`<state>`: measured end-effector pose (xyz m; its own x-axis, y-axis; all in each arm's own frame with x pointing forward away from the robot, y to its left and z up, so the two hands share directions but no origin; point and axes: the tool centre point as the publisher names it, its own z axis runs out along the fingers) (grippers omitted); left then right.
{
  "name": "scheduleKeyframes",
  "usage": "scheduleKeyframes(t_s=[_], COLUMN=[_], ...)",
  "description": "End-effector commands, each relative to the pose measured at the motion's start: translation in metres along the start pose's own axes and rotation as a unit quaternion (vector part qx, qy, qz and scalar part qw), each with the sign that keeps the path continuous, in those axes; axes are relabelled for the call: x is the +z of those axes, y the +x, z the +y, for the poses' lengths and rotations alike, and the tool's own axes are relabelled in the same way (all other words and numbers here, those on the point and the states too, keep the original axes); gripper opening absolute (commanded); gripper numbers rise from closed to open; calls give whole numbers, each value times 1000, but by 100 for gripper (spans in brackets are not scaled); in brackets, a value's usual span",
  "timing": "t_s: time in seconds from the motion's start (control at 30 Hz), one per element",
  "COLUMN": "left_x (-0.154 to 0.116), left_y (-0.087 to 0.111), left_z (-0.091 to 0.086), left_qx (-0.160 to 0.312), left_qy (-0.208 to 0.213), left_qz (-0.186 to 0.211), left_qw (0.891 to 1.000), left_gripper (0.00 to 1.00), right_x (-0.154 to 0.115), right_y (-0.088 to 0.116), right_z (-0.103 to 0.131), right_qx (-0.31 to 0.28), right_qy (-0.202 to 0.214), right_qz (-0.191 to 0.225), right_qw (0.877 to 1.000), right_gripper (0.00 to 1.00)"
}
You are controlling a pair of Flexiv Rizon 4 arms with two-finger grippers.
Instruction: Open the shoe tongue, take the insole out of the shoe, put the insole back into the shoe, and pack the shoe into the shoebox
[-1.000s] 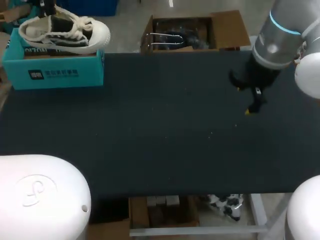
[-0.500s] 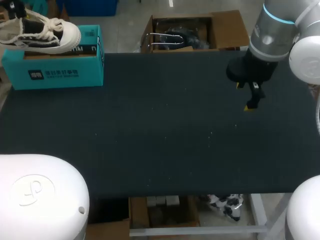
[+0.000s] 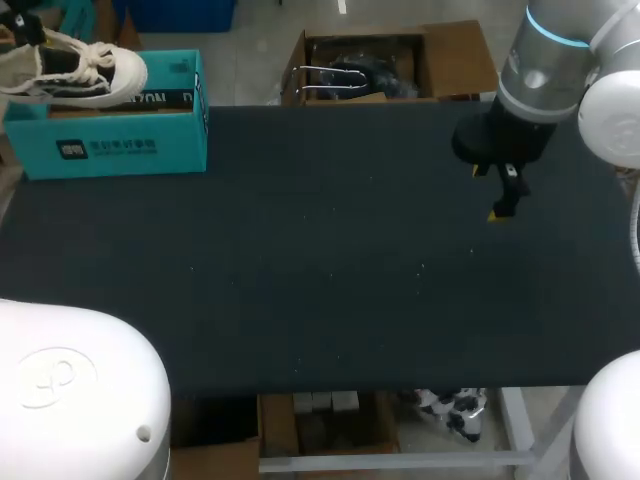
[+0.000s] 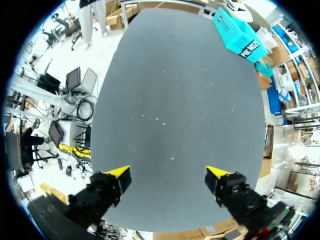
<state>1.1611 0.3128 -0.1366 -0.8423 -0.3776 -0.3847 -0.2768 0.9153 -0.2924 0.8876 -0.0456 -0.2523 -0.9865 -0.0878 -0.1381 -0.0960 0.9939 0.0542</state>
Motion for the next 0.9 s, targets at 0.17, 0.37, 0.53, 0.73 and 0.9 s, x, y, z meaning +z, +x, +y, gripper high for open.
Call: scheduleKeyframes(t_s=[0.17, 0.37, 0.53, 0.73, 0.9], left_x=[61, 95, 119, 152, 179], left_y=[-23, -25, -20, -10, -3], left_z=[1, 1, -1, 0, -3], left_qx=[6, 14, 27, 31, 29], left_qy=[-8, -9, -11, -29, -33], left_qz=[52, 66, 98, 120, 145], left_qw=[999, 998, 995, 992, 988], left_gripper=[0, 0, 0, 0, 0], right_x=[-1, -1, -1, -1, -1], right_y=[-1, -1, -1, -1, -1], right_z=[0, 0, 0, 0, 0], right_qx=[0, 0, 0, 0, 0], right_qy=[1, 1, 1, 1, 1], right_qz=[2, 2, 2, 2, 2], right_qw=[1000, 1000, 1000, 1000, 1000], right_gripper=[100, 100, 100, 100, 100])
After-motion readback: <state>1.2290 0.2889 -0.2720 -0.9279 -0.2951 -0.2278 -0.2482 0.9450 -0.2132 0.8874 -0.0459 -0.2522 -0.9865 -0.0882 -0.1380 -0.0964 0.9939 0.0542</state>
